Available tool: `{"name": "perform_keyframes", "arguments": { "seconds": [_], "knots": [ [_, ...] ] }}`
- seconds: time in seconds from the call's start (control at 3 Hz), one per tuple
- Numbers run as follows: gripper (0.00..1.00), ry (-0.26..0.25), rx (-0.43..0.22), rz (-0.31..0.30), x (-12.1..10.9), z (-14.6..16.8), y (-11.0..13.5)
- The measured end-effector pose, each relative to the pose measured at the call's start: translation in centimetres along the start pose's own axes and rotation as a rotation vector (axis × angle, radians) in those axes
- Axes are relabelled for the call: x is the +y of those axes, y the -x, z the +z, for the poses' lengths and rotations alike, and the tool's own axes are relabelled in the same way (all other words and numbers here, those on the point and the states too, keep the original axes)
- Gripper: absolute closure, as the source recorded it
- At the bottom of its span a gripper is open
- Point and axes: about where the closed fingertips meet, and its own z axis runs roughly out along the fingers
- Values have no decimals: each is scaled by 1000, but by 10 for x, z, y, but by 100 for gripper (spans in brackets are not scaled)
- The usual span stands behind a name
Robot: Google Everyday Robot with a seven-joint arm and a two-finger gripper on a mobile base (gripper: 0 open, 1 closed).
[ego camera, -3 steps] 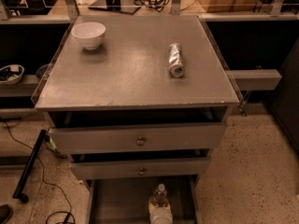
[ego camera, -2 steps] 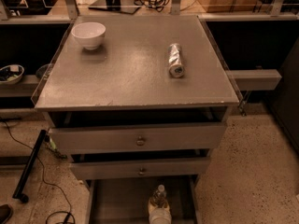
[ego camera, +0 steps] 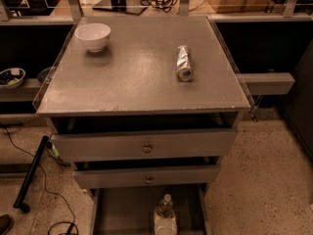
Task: Place water bottle into bottom drawer
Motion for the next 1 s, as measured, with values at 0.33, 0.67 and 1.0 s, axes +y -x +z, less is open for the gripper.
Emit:
{"name": "perform_keyframes", "arguments": {
  "seconds": [0.33, 0.67, 1.0],
  "knots": [
    [100, -30, -10, 20, -5, 8, 4],
    [100, -66, -31, 53, -12, 20, 13],
    [100, -71, -28, 59, -15, 18, 11]
  ]
}}
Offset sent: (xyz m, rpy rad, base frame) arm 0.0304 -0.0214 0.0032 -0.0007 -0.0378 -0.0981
